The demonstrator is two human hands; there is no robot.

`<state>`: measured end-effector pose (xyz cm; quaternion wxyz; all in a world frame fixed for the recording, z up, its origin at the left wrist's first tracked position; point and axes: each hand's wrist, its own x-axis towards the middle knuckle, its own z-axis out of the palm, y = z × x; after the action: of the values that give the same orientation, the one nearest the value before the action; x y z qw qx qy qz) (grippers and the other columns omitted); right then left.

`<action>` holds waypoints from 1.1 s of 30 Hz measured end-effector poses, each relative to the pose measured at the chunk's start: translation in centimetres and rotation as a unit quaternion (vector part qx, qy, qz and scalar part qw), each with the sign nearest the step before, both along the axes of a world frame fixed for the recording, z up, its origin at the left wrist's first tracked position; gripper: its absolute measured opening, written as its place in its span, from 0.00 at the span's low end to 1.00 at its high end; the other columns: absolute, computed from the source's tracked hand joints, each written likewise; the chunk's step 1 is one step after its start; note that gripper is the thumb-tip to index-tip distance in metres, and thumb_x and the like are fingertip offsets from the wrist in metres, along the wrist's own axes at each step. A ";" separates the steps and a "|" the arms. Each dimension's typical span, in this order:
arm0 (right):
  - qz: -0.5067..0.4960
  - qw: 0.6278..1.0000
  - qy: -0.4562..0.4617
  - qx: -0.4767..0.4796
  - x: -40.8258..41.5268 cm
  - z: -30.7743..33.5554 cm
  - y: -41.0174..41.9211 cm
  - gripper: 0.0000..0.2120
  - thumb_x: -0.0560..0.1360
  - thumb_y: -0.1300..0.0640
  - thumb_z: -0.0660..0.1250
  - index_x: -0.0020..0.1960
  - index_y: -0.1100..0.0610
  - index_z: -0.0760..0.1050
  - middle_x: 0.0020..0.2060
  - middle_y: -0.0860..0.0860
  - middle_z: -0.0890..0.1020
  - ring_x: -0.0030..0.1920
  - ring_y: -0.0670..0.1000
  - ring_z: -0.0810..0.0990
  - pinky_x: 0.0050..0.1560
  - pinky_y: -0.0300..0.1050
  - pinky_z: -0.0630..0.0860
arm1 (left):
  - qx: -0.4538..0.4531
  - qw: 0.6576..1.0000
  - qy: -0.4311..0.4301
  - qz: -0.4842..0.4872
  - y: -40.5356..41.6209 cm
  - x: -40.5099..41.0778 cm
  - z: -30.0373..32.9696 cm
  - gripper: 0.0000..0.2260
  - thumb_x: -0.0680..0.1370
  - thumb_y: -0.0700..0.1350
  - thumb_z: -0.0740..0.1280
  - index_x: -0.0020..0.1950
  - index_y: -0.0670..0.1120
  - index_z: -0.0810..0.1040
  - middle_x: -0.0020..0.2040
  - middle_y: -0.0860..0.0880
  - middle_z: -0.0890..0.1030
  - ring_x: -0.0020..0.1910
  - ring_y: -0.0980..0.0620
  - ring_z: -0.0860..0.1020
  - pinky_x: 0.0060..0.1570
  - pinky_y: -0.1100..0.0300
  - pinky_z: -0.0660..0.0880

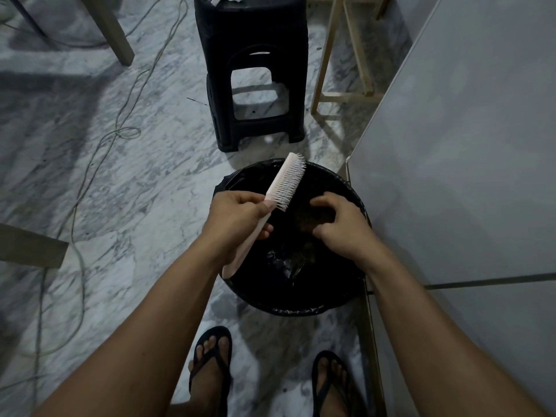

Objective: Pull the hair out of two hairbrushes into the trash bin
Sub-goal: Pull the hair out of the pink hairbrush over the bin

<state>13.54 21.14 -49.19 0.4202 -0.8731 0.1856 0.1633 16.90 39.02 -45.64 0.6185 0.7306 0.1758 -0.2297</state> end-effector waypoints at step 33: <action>0.010 0.984 -0.141 0.112 -0.3 -0.4 -0.3 0.24 0.72 0.56 0.72 0.65 0.41 0.75 0.72 0.49 0.70 0.70 0.49 0.71 0.69 0.54 0.71 | 0.029 0.982 0.020 -0.187 0.3 -0.7 -0.2 0.09 0.79 0.41 0.67 0.48 0.35 0.82 0.30 0.37 0.82 0.24 0.48 0.80 0.28 0.59 0.80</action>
<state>13.28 20.81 -49.63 0.5353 -0.8367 0.0964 0.0630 16.24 39.33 -45.85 0.5399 0.7631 0.0555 -0.3507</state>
